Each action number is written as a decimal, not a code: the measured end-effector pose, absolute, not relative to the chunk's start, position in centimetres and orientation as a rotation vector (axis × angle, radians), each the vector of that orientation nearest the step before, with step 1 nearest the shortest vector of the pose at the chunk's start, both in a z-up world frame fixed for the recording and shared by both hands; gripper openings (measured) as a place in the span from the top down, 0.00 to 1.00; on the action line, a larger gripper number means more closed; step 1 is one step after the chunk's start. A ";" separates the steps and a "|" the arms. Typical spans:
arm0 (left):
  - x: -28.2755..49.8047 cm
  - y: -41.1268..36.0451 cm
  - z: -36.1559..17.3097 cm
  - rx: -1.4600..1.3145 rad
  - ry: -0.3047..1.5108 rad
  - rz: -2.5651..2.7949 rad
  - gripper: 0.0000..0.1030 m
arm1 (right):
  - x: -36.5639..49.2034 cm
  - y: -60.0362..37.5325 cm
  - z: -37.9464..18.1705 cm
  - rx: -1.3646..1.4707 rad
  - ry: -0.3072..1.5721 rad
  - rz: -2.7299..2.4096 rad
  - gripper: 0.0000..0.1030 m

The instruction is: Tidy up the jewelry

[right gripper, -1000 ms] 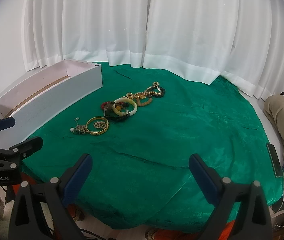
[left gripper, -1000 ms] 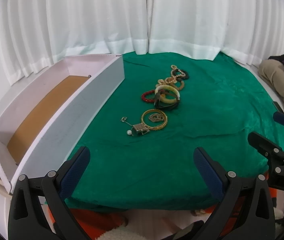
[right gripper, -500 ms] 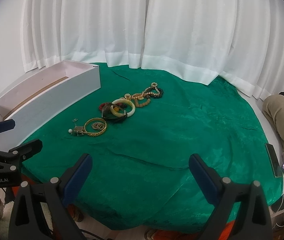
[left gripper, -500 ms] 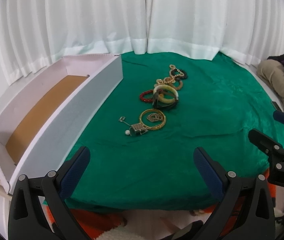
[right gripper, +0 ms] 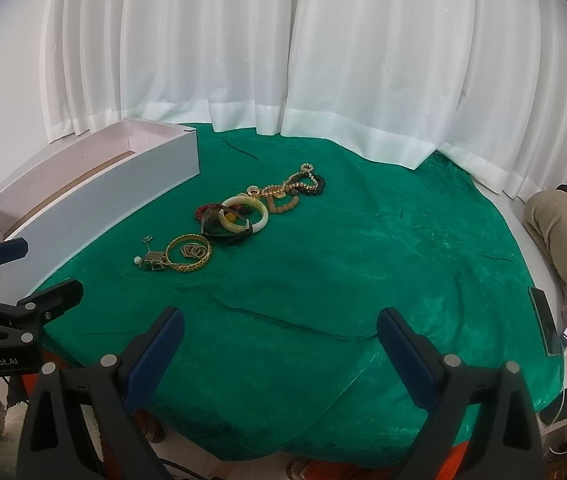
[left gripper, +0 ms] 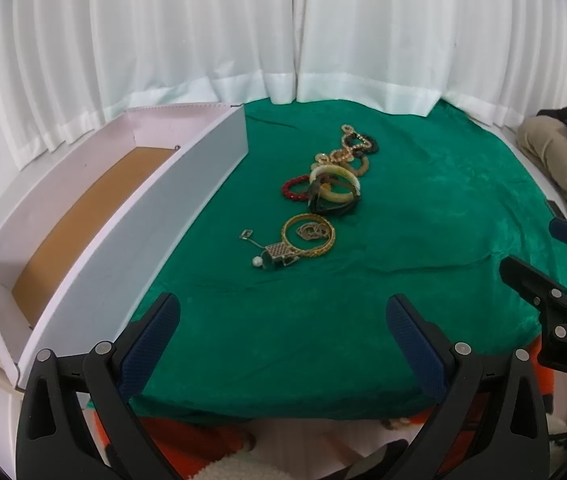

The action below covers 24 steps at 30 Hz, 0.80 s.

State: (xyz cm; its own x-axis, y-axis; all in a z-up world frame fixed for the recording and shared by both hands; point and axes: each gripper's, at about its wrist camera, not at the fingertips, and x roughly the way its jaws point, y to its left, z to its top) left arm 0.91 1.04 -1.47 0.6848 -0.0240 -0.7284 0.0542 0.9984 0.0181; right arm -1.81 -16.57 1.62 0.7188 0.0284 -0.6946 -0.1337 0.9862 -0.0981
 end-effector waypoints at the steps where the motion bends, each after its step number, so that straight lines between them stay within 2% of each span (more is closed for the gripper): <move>1: 0.9 1.1 -1.5 0.039 0.816 -0.043 0.00 | -1.8 -16.6 1.6 -0.144 0.764 0.090 0.04; 24: 1.3 1.6 -2.1 0.063 0.820 -0.033 0.01 | -1.4 -16.7 0.7 -0.128 0.787 0.109 0.04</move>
